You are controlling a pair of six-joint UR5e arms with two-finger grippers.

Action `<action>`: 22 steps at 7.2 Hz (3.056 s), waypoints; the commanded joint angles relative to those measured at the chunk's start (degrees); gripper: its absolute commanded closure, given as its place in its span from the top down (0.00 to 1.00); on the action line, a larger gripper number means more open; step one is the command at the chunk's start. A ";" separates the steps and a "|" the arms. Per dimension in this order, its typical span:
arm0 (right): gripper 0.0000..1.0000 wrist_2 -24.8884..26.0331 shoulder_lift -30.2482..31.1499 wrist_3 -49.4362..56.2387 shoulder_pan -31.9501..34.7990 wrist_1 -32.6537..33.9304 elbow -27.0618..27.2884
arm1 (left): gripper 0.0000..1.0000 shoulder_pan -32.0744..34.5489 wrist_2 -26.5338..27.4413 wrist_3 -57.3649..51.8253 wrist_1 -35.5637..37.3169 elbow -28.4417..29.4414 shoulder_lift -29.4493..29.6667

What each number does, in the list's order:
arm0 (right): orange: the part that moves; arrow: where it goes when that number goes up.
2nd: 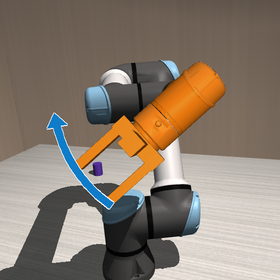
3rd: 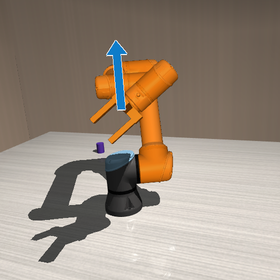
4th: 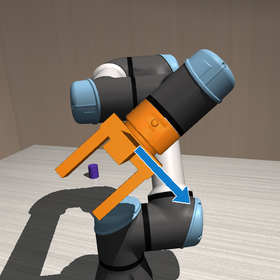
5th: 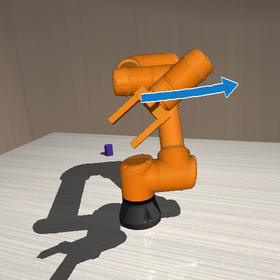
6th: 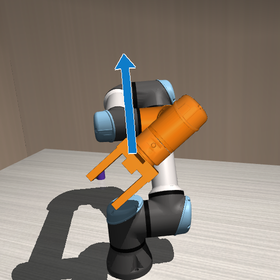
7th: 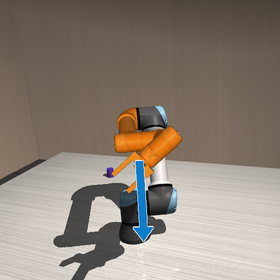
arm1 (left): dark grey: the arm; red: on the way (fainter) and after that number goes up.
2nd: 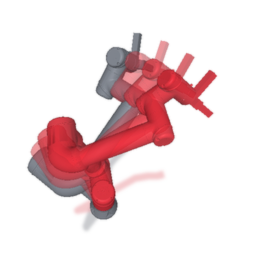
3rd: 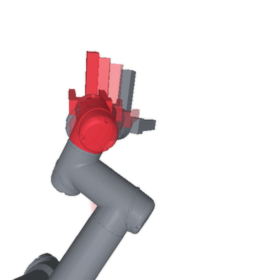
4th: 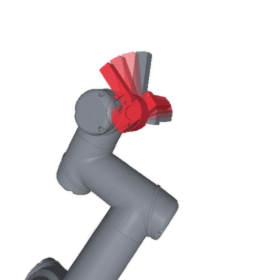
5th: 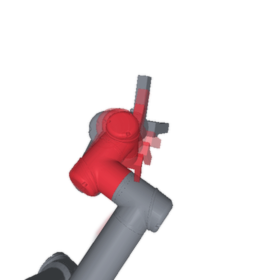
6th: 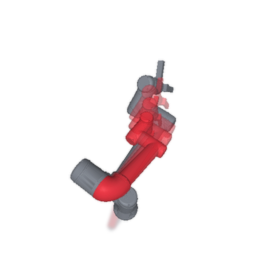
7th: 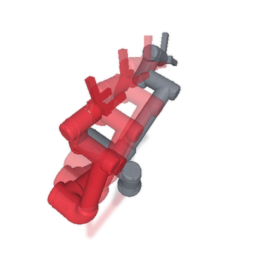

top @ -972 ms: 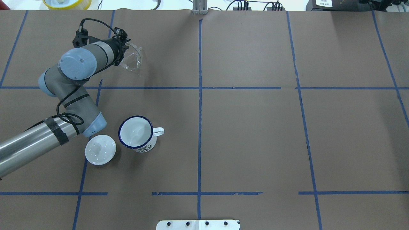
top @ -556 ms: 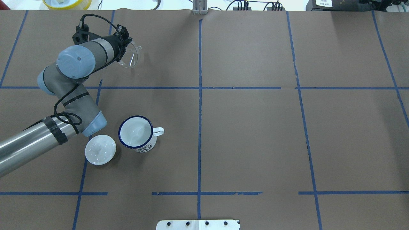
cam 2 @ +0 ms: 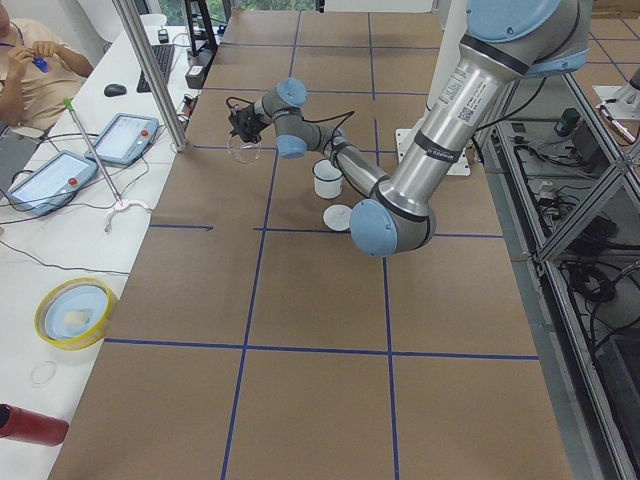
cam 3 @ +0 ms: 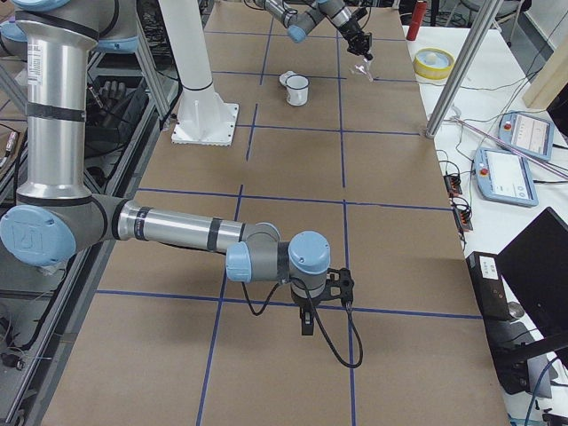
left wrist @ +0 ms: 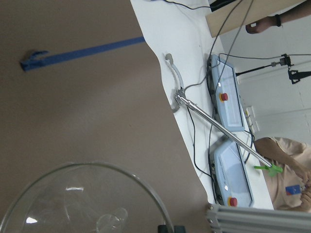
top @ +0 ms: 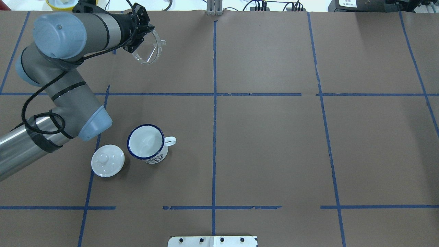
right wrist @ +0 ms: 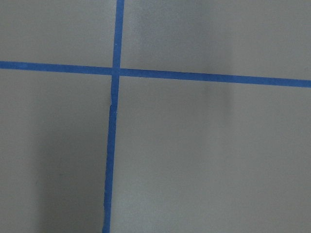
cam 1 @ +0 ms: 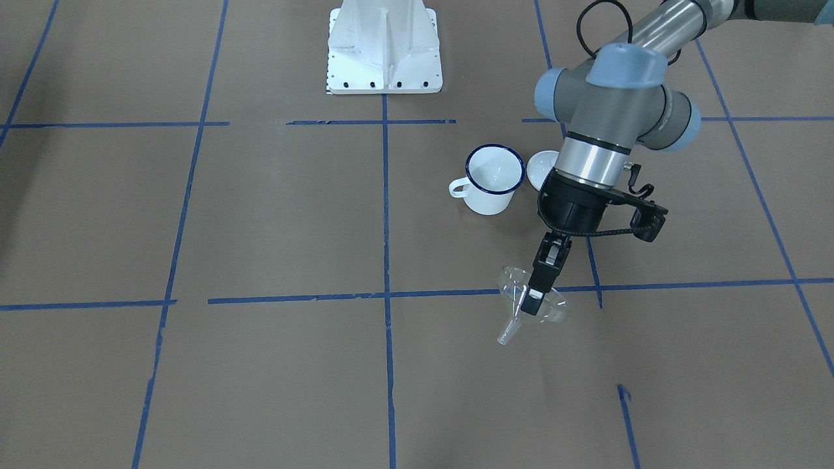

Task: Place funnel on cup
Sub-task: 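Lift the funnel and carry it toward the open mug, then lower the funnel into the mug's opening with the left gripper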

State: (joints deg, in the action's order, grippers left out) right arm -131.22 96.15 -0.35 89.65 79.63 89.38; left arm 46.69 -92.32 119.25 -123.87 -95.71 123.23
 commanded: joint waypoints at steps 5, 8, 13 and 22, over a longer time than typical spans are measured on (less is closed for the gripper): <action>1.00 0.00 0.00 0.00 0.00 0.00 0.09 | 0.00 -4.73 -17.98 -30.09 60.08 -19.17 7.53; 1.00 0.00 0.00 0.00 0.00 0.00 0.00 | 0.00 -10.62 -17.72 -34.77 58.76 -11.44 7.56; 1.00 0.00 0.00 0.00 0.00 0.00 0.00 | 0.00 -13.81 -17.63 -34.79 51.97 -6.50 6.32; 1.00 0.00 0.00 0.00 0.00 0.00 0.09 | 1.00 -14.69 -17.54 -34.43 51.09 -7.38 5.18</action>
State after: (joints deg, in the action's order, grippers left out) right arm -131.22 96.15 -0.35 89.65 79.63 89.46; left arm 32.01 -109.93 84.82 -72.69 -103.02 128.43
